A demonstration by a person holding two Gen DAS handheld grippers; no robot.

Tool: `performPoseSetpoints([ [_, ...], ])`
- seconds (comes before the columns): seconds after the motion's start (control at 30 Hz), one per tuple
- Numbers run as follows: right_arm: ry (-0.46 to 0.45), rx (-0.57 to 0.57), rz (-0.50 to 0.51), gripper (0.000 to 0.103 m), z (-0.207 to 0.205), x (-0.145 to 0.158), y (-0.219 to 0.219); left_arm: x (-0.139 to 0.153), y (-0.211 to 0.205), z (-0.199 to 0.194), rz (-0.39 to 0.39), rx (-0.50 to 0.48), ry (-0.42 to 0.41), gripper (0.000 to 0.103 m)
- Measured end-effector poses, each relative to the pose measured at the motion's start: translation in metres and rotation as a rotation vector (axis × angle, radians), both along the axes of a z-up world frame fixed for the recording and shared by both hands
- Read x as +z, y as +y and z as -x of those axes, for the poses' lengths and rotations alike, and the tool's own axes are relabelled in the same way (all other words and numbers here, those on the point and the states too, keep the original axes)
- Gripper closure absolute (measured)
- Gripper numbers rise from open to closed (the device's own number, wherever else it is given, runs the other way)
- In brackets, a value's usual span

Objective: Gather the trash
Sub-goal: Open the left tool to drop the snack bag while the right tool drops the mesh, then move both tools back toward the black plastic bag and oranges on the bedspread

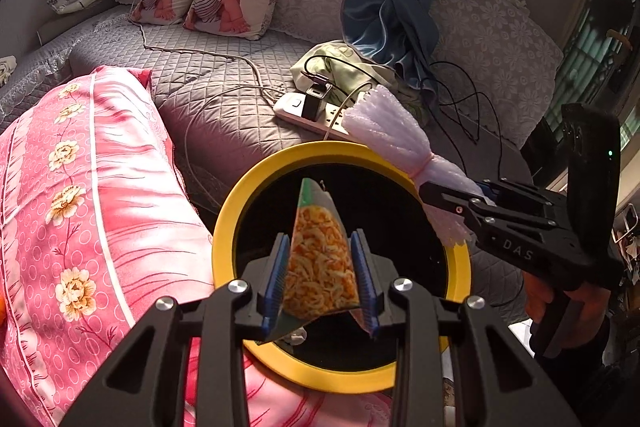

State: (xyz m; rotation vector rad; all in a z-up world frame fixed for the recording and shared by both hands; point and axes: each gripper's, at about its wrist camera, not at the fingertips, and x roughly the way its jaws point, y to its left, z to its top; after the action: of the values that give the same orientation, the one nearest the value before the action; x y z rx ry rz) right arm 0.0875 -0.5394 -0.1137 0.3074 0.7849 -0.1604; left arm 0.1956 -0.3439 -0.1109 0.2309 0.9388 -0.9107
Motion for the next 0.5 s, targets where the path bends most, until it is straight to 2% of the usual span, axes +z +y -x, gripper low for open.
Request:
performPoseSetpoints([
  [0.07,0.002,-0.004,-0.002,0.076,0.0,-0.002,-0.001,-0.001,-0.001,0.0,0.0,0.004,0.006,0.07],
  [0.1,0.003,-0.005,-0.003,0.074,0.0,-0.002,-0.001,-0.002,0.0,-0.001,0.001,0.009,0.009,0.064],
  [0.17,0.003,-0.01,-0.009,0.068,0.0,-0.003,-0.003,-0.003,0.0,-0.002,0.0,0.019,0.012,0.059],
  [0.23,0.003,-0.02,-0.01,0.06,0.0,-0.004,-0.006,-0.004,0.001,-0.003,0.0,0.033,0.017,0.047],
  [0.3,0.0,-0.03,-0.015,0.059,0.001,-0.004,-0.008,-0.005,0.004,-0.006,0.005,0.057,0.021,0.035],
  [0.47,0.002,-0.047,-0.021,0.058,0.003,-0.004,-0.014,-0.004,0.014,-0.012,0.023,0.097,0.033,0.032],
  [0.5,0.004,-0.049,-0.021,0.058,0.003,-0.004,-0.014,-0.003,0.016,-0.013,0.026,0.105,0.029,0.029],
])
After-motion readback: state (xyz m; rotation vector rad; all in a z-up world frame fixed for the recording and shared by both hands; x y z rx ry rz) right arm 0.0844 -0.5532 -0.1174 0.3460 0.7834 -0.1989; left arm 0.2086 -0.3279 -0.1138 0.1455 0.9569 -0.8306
